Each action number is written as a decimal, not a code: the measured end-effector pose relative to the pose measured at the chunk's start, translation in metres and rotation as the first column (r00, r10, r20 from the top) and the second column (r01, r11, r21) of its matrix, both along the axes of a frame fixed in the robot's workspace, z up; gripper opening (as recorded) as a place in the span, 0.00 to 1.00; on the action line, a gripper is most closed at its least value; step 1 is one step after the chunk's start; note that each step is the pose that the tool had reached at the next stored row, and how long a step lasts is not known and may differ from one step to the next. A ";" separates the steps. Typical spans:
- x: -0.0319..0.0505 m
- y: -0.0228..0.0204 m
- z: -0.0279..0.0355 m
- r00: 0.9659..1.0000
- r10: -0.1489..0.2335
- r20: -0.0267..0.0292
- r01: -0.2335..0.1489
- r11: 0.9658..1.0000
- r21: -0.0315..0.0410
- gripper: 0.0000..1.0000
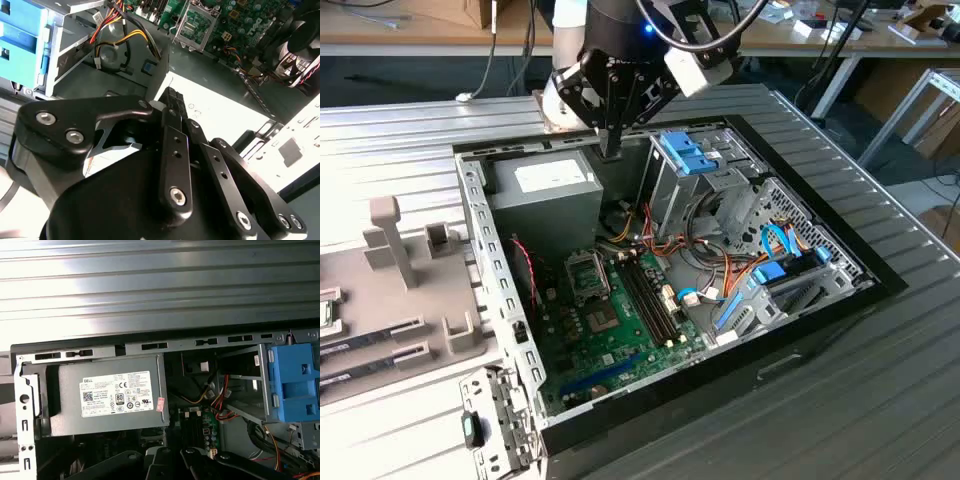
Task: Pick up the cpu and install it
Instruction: 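Reach for the cpu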
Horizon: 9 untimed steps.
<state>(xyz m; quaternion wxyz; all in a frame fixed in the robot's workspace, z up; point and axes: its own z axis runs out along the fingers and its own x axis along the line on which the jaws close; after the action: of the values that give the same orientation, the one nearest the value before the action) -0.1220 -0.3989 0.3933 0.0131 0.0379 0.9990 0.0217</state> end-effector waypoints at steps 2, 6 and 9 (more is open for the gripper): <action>-0.0001 0.0000 0.0000 1.000 0.000 0.000 0.000 1.000 0.000 0.10; -0.0017 0.0000 0.0000 1.000 0.000 0.000 0.000 1.000 0.000 0.10; -0.0022 0.0000 0.0000 1.000 0.000 0.000 0.000 1.000 0.000 0.10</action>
<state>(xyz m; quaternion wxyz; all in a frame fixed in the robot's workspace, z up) -0.1242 -0.3989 0.3933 0.0131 0.0378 0.9990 0.0217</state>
